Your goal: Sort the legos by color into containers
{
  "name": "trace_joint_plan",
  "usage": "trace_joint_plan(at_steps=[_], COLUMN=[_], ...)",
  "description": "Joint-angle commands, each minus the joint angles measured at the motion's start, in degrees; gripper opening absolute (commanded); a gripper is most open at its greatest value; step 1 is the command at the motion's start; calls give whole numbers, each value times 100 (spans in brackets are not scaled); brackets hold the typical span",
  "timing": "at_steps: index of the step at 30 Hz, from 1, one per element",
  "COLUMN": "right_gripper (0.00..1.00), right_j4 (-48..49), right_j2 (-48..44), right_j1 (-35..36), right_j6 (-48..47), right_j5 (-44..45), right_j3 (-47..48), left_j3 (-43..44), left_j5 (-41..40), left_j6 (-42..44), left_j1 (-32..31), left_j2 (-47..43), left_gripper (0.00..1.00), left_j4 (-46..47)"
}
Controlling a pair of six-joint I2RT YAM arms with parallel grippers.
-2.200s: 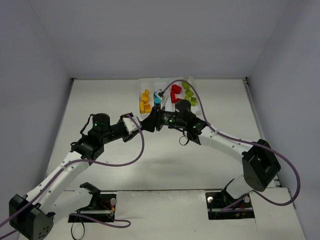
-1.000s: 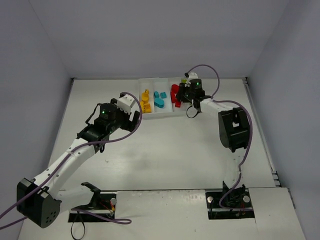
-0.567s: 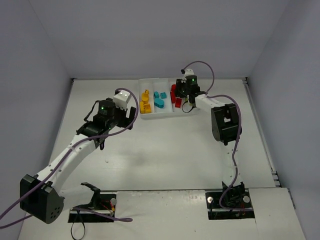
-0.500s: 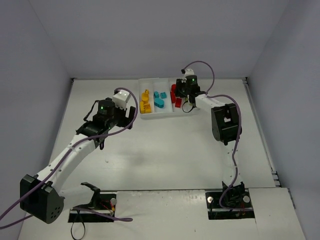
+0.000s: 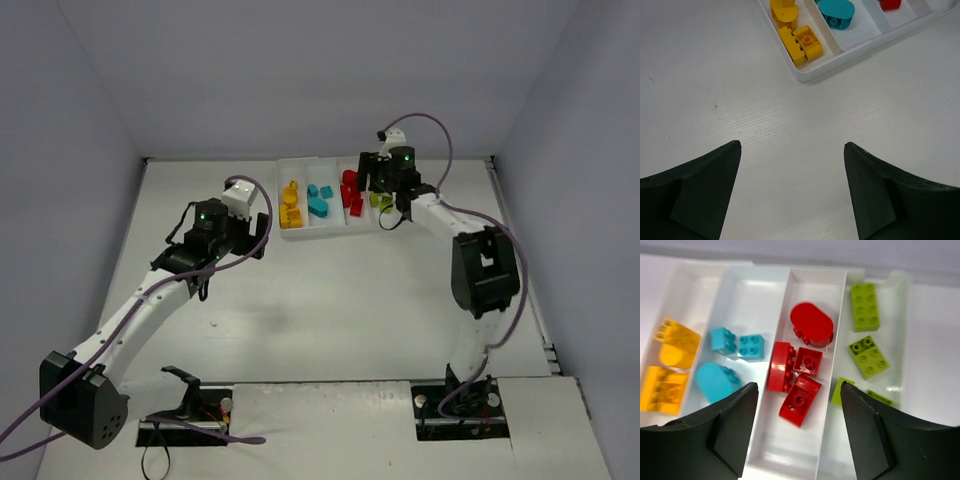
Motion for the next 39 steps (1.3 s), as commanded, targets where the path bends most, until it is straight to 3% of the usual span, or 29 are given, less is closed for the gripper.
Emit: trace_joint_plan(at_steps=[1,5,7,12,15,16,19,27,39], right_gripper=[66,81,98,100,100,100,100,100,100], right_j4=[366,-275,-974,-1954,-2464,-2569,-2754,-2913,-2913], right_j2=[-1777,-3169,-4291,-6008,-7115,-7622,-8485,-9438,-9517], right_j1=[-45,-80,-115,-133,-133,-125,-124,-124,-89], right_j6=[-205,-320,-198,13,102,128,339,357,954], right_j5=[174,559,675,1086,1422,1579,1861,1809,2151], right_j3=[-426,-1061,-1402,-1947,-2352,-2467,-2836,-3312,-3628], left_j3=[373,645,934,1304,1436,1428,1226,419,-1103], left_j5=[-255,-642,-765,-1300,-1792,-1890,-2136,-2602,-2620], left_j6=[-434,-1121,-1508,-1561,-1632,-1623,-1475,-1184,-1448], left_j1=[61,315,474,483,501,492,492,492,492], left_j2=[-181,-208,-207,-593,-1208,-1627,-2541,-4169,-5164], left_gripper=[77,77,77,77,78,86,86,86,86], left_j4=[111,-301,-887,-1637,-2138,-2270,-2280,-2263,-1752])
